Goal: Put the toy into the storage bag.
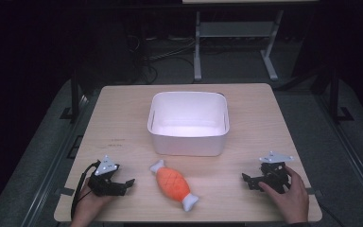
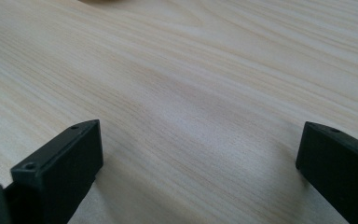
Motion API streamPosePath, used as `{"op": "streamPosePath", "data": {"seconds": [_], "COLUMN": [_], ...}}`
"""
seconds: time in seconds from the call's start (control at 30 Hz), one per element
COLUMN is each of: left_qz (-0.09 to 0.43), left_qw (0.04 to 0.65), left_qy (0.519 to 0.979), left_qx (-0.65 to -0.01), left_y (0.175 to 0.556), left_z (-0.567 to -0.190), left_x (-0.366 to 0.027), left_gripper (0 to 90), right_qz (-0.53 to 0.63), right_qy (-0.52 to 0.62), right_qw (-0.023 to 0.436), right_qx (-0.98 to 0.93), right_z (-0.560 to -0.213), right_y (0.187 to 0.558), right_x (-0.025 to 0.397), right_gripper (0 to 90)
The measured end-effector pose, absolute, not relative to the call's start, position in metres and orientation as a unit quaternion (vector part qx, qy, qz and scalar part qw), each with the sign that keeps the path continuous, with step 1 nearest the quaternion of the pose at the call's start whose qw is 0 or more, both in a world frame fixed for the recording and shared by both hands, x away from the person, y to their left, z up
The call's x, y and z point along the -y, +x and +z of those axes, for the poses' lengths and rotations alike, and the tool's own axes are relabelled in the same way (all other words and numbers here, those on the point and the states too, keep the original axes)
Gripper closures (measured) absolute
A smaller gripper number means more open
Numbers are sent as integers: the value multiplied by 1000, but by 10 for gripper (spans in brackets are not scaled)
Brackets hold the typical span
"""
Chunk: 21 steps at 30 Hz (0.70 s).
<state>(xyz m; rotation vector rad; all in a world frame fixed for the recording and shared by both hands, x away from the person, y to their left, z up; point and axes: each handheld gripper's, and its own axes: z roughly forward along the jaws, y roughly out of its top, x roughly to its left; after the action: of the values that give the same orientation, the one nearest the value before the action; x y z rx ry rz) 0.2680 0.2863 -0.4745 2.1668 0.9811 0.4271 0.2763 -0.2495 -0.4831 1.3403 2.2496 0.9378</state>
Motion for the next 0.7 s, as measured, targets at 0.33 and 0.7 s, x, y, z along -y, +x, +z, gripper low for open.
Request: {"op": "streamPosePath", "data": {"seconds": [0.33,0.7], "left_qz": [164,135], "left_qw": [359,367], "left_qy": [840,849], "left_qx": [-372,-356], "left_y": [264,265], "left_z": [-471,-461], "left_x": [-287,-283], "left_gripper": [282,745], "right_qz": [332,332], "right_qy": [473,474], "right_qw": [179,179], "right_qx": [-796,-796], "right_z": [-483,-483], "right_y": [276,277], "right_x": [250,250], "right_gripper": [0,0]}}
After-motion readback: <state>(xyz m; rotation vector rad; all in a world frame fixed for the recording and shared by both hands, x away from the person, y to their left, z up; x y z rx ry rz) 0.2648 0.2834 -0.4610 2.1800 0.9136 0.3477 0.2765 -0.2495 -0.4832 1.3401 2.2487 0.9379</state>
